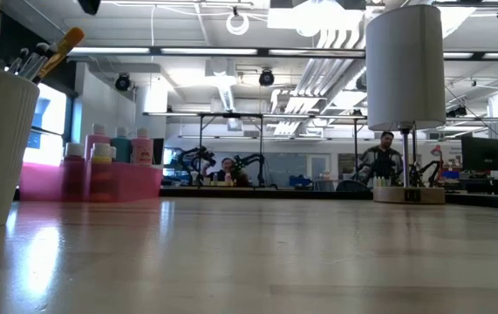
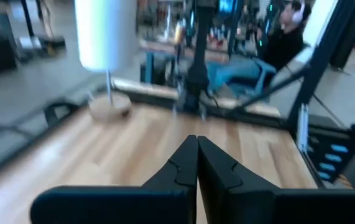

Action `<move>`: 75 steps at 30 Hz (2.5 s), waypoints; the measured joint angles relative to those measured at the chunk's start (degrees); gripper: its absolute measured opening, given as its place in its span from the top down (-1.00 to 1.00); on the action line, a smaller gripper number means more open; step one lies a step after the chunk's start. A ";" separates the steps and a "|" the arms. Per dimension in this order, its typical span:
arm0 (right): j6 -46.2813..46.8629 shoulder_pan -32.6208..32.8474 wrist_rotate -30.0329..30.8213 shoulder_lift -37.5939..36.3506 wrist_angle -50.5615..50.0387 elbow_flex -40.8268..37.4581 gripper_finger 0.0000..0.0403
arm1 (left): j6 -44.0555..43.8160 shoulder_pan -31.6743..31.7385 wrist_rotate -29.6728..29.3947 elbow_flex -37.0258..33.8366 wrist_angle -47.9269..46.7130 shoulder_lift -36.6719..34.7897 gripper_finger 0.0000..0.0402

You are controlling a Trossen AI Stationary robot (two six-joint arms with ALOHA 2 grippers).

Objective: Pick & Place Paint Supplies
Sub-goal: Return to Home Position

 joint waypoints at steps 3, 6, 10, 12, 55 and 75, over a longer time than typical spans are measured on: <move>0.30 0.01 0.09 -2.14 -2.33 0.00 0.99 | 4.43 1.81 0.00 0.00 -0.71 -4.03 1.00; -0.76 0.01 0.26 -4.34 -3.88 -0.02 0.99 | 6.33 2.99 -0.02 0.00 -3.44 -8.59 1.00; -1.01 0.00 0.28 -6.88 -4.91 -0.33 0.99 | 7.06 3.24 -0.03 0.00 -10.26 -14.72 1.00; -1.18 0.02 0.28 -8.05 -4.69 -1.42 0.99 | 7.41 3.23 -0.12 0.00 -13.24 -16.46 1.00; 2.10 0.02 2.87 -45.83 -12.09 -19.91 0.99 | 9.58 3.19 -0.38 -3.19 -34.39 -41.40 1.00; 3.82 0.07 -4.90 -52.33 -18.21 -22.12 0.99 | 11.06 3.17 1.87 -3.21 -34.54 -41.40 1.00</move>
